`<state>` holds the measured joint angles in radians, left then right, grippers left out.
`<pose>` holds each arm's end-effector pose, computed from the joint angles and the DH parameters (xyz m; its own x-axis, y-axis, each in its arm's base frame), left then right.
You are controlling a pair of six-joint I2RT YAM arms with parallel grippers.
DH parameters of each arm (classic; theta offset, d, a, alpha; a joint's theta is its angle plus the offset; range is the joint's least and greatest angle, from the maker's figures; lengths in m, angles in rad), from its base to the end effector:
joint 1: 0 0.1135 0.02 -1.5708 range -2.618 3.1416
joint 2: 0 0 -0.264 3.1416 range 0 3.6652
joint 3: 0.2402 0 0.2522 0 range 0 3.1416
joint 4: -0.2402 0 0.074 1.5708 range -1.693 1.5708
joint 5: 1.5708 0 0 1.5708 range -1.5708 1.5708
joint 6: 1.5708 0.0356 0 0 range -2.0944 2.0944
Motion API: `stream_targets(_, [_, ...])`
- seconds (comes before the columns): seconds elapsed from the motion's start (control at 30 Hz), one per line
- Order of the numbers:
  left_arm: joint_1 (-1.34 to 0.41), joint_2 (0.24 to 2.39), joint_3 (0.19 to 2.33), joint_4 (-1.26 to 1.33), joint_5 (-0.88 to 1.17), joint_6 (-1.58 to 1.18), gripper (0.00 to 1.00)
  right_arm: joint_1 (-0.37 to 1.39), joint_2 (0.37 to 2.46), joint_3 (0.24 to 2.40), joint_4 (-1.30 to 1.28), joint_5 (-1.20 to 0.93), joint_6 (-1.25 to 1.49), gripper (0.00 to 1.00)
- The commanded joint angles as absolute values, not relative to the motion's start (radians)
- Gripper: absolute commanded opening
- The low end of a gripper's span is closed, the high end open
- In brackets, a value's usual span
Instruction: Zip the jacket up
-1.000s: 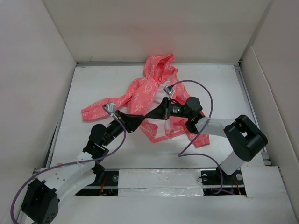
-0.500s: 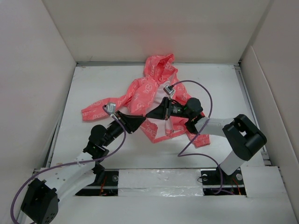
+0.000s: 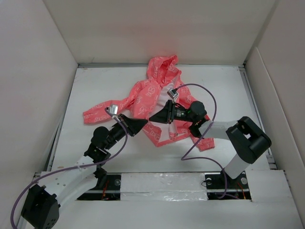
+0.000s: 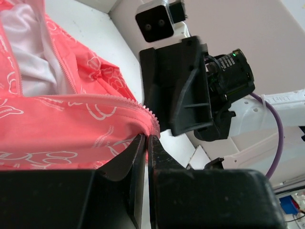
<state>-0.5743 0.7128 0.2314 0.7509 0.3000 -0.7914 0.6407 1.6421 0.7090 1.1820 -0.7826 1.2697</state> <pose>0.1364 -0.1008 0.2547 -0.3822 -0.5621 -0.7335 0.6919 0.3521 -0.6304 0.2488 0.2168 0.2402 -0.8694 0.1964 -0.4533 -0.4768 -0.0932 0.8741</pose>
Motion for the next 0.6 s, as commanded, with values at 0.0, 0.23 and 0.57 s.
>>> stream_targets(0.0, [-0.574, 0.69, 0.307, 0.698, 0.272, -0.845, 0.0, 0.617, 1.606, 0.692, 1.221, -0.769, 1.233, 0.43])
stream_targets(0.23, [-0.552, 0.709, 0.339, 0.658, 0.293, -0.936, 0.0, 0.571, 1.422, 0.609, 0.958, -0.666, 1.037, 0.61])
stream_targets(0.57, [-0.543, 0.753, 0.33, 0.695, 0.33, -0.953, 0.0, 0.656, 0.823, 0.392, 0.125, 0.044, 0.744, 0.0])
